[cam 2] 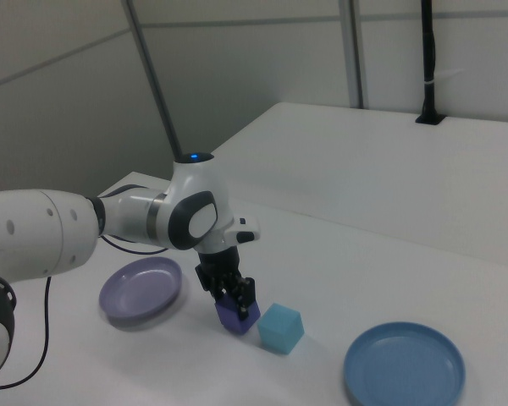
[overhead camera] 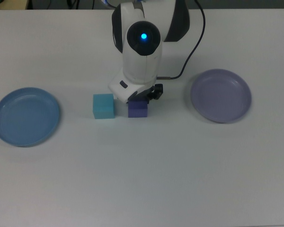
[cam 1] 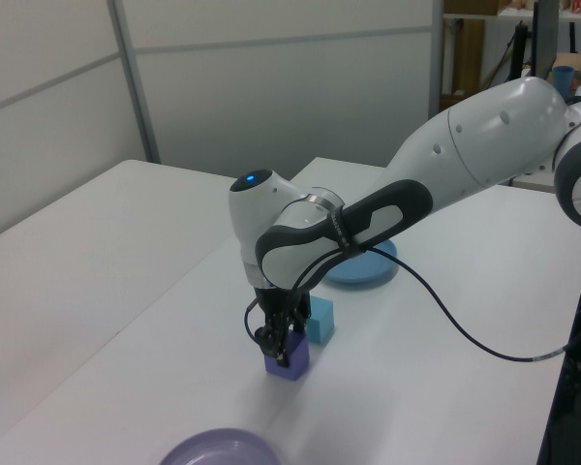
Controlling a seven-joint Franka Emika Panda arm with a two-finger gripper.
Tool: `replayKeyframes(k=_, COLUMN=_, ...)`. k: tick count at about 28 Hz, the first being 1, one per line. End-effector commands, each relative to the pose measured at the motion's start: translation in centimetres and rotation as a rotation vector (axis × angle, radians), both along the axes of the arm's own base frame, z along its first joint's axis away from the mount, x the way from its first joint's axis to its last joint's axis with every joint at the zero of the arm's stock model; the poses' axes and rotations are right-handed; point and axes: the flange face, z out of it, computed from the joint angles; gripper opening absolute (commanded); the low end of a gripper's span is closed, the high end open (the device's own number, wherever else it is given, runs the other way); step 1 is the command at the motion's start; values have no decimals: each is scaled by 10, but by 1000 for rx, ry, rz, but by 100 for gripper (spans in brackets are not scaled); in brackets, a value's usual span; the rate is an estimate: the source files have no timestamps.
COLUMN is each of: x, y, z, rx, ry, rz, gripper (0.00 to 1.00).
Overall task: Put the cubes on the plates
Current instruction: 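Carry the purple cube over the lavender plate and lower it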
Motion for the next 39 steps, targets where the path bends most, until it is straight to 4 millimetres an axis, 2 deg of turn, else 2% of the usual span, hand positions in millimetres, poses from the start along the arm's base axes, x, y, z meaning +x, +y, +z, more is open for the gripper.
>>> replayKeyframes(k=1, x=-10, y=24, z=34, rx=-1, ry=-54, rz=-6, gripper=7)
replayKeyframes(k=4, x=-21, y=35, z=57, rx=-8, ry=-40, rz=-1, gripper=7)
replayKeyframes(k=5, x=-31, y=51, z=70, rx=-4, ry=-29, rz=20, gripper=7)
replayKeyframes(k=6, x=-35, y=58, z=78, rx=5, ry=-31, rz=27, gripper=7)
replayKeyframes(k=9, x=-44, y=87, z=87, rx=36, ry=-33, rz=61, gripper=8)
replayKeyframes(k=10, x=-50, y=112, z=86, rx=46, ry=-30, rz=96, gripper=8)
replayKeyframes(k=14, x=-66, y=161, z=74, rx=37, ry=-28, rz=151, gripper=9)
replayKeyframes(k=15, x=-73, y=180, z=71, rx=28, ry=-39, rz=174, gripper=9)
replayKeyframes(k=21, x=-82, y=222, z=67, rx=59, ry=-121, rz=193, gripper=9)
replayKeyframes(k=26, x=-89, y=240, z=62, rx=31, ry=-158, rz=254, gripper=13)
replayKeyframes(k=29, x=-83, y=248, z=54, rx=19, ry=-165, rz=278, gripper=33)
replayKeyframes(k=30, x=-80, y=249, z=50, rx=16, ry=-161, rz=276, gripper=44)
replayKeyframes(k=32, x=-76, y=251, z=43, rx=16, ry=-157, rz=277, gripper=76)
replayKeyframes(k=34, x=-77, y=253, z=43, rx=11, ry=-156, rz=283, gripper=98)
replayKeyframes(k=39, x=-83, y=260, z=43, rx=-3, ry=-156, rz=306, gripper=100)
